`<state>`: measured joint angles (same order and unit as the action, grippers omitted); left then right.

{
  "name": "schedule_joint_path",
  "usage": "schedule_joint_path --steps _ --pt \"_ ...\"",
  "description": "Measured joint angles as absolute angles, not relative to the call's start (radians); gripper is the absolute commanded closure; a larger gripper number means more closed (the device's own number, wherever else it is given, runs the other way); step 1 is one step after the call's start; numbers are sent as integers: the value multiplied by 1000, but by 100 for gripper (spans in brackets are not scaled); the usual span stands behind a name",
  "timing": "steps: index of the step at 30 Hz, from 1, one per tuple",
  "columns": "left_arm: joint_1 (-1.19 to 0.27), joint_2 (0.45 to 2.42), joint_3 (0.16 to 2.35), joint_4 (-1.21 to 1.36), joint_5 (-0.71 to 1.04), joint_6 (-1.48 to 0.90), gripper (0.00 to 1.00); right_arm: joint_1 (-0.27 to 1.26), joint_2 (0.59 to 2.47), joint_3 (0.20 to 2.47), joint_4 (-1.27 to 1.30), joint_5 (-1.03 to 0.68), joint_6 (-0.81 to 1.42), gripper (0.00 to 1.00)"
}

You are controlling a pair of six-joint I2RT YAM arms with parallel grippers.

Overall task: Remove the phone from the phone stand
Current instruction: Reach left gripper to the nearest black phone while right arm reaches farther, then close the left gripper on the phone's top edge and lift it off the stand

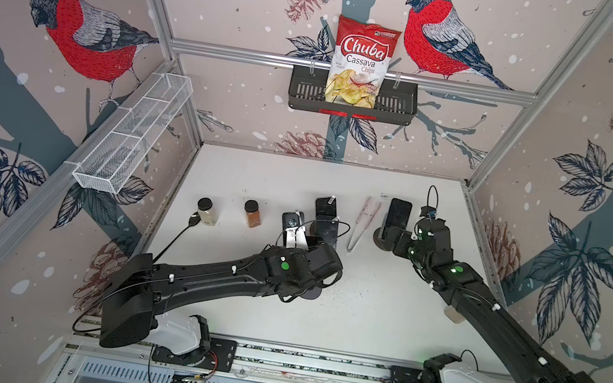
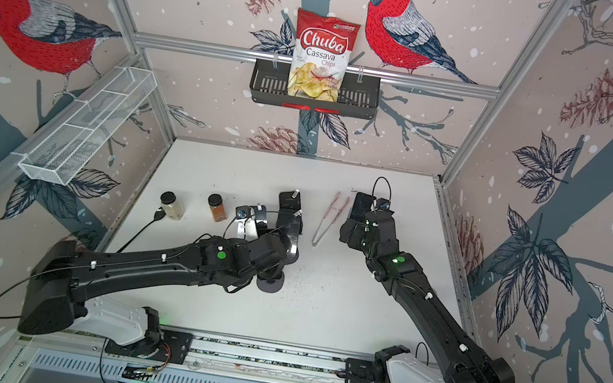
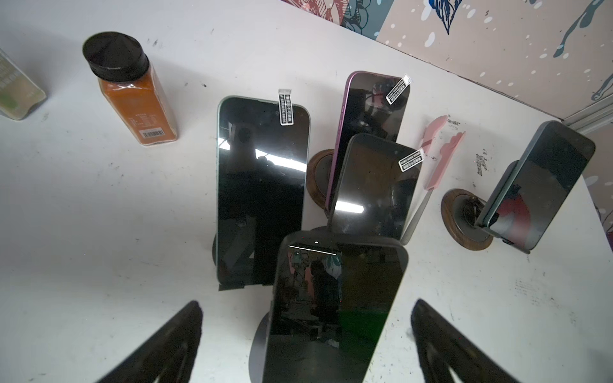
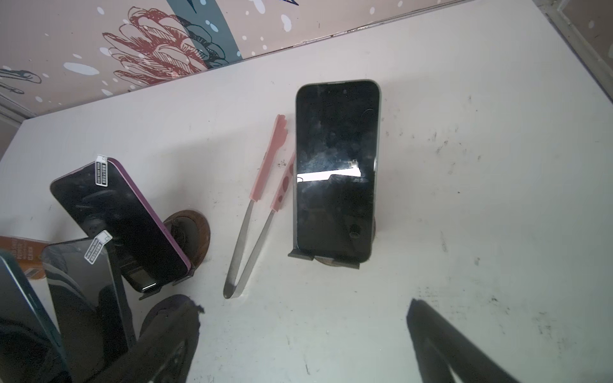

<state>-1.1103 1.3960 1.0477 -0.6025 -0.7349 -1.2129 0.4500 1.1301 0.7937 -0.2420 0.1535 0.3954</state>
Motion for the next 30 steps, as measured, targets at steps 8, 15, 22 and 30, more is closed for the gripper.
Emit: schedule_joint_path --steps 8,15,22,30 --pt "-1136 1461 1100 -655 -733 -1274 3 457 1125 785 -239 138 396 1" --pt "-1150 1506 1105 -664 -733 -1283 3 459 1119 766 -235 131 399 1" --pt "-1150 1567 1133 -701 -736 -1303 5 463 1117 758 -232 125 399 1" --pt "-1153 1594 1146 -717 -748 -1303 8 464 1119 751 -212 124 400 1"
